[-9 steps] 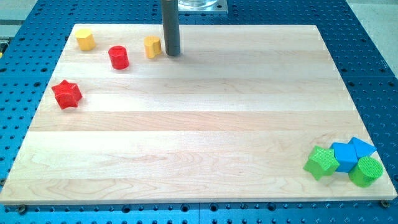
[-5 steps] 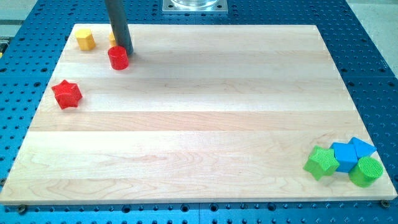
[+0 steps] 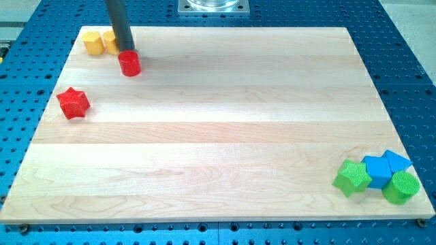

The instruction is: Move the red circle below the heart

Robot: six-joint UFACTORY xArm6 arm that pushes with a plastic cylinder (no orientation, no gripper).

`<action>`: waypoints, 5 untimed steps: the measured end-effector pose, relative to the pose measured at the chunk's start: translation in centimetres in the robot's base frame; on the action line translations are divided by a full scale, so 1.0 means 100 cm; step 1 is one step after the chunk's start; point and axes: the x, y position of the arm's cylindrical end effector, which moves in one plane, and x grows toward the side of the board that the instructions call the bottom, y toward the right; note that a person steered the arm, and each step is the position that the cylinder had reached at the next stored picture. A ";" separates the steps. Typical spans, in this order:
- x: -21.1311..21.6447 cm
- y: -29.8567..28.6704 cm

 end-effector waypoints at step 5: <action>0.080 -0.003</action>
